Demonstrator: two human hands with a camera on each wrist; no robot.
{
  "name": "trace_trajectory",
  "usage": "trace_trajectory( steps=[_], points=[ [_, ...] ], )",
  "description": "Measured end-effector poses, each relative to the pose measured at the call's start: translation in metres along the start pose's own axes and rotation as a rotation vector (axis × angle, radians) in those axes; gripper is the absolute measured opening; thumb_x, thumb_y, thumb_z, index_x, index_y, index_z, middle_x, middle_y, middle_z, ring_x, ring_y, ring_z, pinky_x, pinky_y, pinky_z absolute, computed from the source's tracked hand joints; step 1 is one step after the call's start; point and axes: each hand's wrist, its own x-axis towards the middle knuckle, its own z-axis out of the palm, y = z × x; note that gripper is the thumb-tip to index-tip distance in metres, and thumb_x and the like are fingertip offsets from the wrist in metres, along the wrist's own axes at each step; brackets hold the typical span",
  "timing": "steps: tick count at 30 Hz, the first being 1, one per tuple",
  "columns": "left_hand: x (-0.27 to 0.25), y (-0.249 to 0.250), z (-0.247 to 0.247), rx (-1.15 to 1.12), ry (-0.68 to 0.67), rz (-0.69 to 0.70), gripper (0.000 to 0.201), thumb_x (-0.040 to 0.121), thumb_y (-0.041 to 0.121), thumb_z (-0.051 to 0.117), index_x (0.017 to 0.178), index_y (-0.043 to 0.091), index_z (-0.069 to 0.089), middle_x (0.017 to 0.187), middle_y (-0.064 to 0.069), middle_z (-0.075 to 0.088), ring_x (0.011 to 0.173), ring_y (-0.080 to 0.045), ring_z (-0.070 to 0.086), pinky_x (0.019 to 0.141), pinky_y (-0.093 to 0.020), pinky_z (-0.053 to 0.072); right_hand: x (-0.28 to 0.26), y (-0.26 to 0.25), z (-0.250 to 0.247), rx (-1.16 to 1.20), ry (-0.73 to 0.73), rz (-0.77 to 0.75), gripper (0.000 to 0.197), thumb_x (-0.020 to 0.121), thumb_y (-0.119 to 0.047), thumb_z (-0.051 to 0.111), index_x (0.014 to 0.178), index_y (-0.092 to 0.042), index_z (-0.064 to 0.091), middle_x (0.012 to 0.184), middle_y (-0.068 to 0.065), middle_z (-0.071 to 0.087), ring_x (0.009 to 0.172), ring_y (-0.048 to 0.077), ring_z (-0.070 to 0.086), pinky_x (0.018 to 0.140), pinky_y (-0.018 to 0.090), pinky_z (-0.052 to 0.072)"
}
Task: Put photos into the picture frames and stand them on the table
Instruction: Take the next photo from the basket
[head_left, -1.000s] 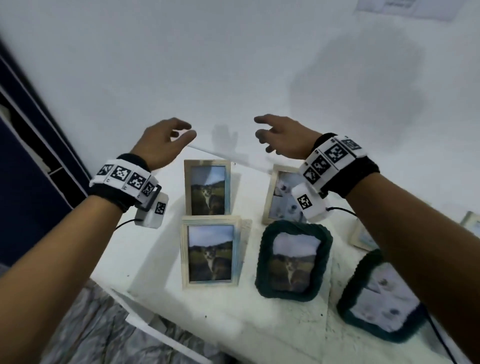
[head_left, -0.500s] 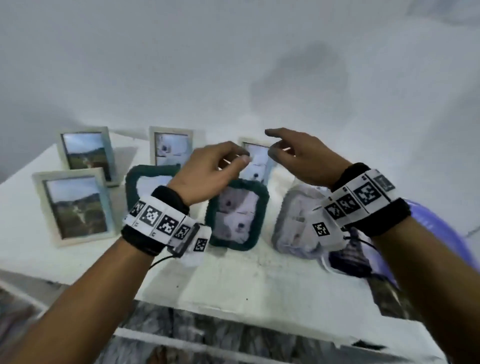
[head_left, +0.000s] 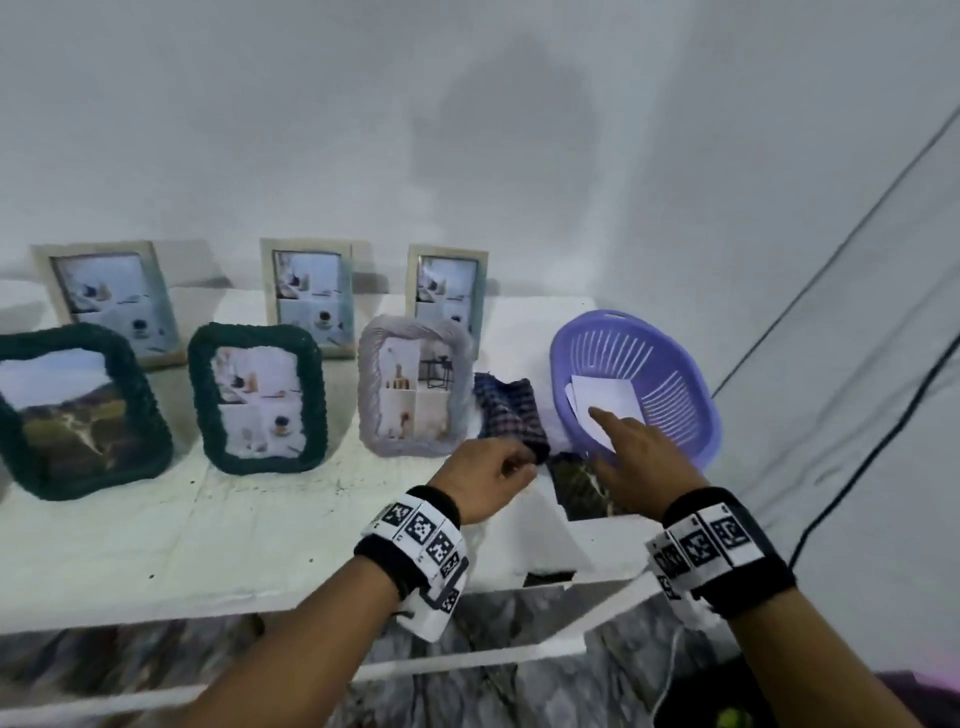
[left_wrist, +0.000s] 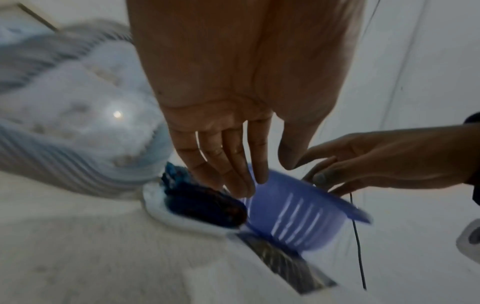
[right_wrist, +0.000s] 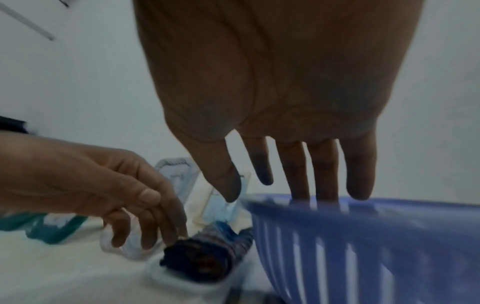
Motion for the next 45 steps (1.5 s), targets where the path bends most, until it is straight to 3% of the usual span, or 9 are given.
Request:
trace_trajectory(
  steps=[3,5,8,12,20,24,28,36,45],
  points=[
    [0.021,0.008,0.033,0.108,-0.079,0.038,0.029,0.097,0.032,0.055,0.114,0.011,0.065,0.11,-0.009,0.065,0.101,-0.025,0.06,0.085,-0.034,0.048,-0.008,0.017,0.014,-0.09,0.011,0.03,0.063,0.095,-0.042,0.049,0.15,-0.023,0.024,0.121,0.01,0.059,0.107,0.033,0.057,0.085,0.039,0.044],
    [0.034,0.01,0.051,0.228,-0.107,0.064,0.036,0.095,0.034,0.056,0.122,0.011,0.06,0.121,-0.011,0.056,0.111,-0.028,0.052,0.094,-0.035,0.043,-0.011,0.023,0.019,-0.139,0.043,0.021,0.058,0.093,-0.041,0.05,0.145,-0.025,0.032,0.115,0.006,0.064,0.103,0.032,0.06,0.084,0.038,0.044],
    [0.051,0.016,0.07,0.435,-0.131,0.114,0.057,0.092,0.034,0.057,0.141,0.01,0.043,0.142,-0.015,0.04,0.126,-0.035,0.039,0.106,-0.041,0.034,-0.014,0.035,0.019,-0.055,0.111,0.005,0.047,0.087,-0.032,0.052,0.133,-0.025,0.048,0.105,0.005,0.069,0.096,0.033,0.062,0.085,0.04,0.043],
    [0.066,0.022,0.08,0.637,-0.119,0.089,0.064,0.094,0.04,0.05,0.145,0.007,0.032,0.154,-0.016,0.025,0.134,-0.036,0.031,0.104,-0.045,0.03,-0.015,0.051,0.013,0.095,0.26,-0.023,0.048,0.075,-0.025,0.047,0.121,-0.019,0.061,0.087,0.007,0.071,0.082,0.037,0.064,0.08,0.045,0.044],
    [0.093,0.019,0.095,0.748,-0.084,-0.038,0.075,0.094,0.058,0.037,0.152,0.013,0.021,0.162,-0.017,0.003,0.144,-0.031,0.018,0.11,-0.044,0.022,-0.015,0.066,-0.006,0.095,0.374,0.076,0.055,0.078,-0.025,0.039,0.129,-0.022,0.06,0.103,0.006,0.07,0.102,0.036,0.056,0.1,0.06,0.034],
    [0.105,0.023,0.092,0.732,-0.071,-0.068,0.071,0.093,0.056,0.042,0.149,0.015,0.026,0.162,-0.016,0.005,0.143,-0.031,0.022,0.111,-0.043,0.023,-0.01,0.073,-0.006,0.125,0.365,0.05,0.057,0.08,-0.03,0.031,0.131,-0.024,0.058,0.104,0.004,0.07,0.102,0.035,0.058,0.099,0.058,0.038],
    [0.119,0.023,0.09,0.768,-0.037,-0.022,0.061,0.096,0.044,0.042,0.145,0.01,0.03,0.159,-0.015,0.017,0.14,-0.031,0.025,0.109,-0.042,0.026,-0.009,0.079,-0.006,0.15,0.383,0.027,0.053,0.081,-0.026,0.039,0.13,-0.024,0.058,0.102,0.004,0.07,0.101,0.034,0.059,0.098,0.058,0.039],
    [0.148,0.022,0.083,0.737,-0.118,-0.055,0.067,0.095,0.044,0.035,0.151,0.011,0.018,0.159,-0.014,0.017,0.144,-0.03,0.022,0.114,-0.047,0.022,-0.003,0.092,-0.009,0.19,0.41,-0.003,0.05,0.082,-0.029,0.038,0.129,-0.027,0.058,0.098,-0.001,0.071,0.095,0.029,0.062,0.092,0.053,0.045],
    [0.116,0.02,0.096,0.783,-0.095,0.068,0.06,0.095,0.047,0.041,0.145,0.014,0.031,0.157,-0.015,0.021,0.142,-0.029,0.024,0.11,-0.043,0.022,-0.001,0.102,-0.016,0.208,0.49,-0.073,0.051,0.081,-0.03,0.035,0.121,-0.019,0.064,0.096,0.005,0.073,0.086,0.031,0.066,0.081,0.049,0.051]
  ],
)
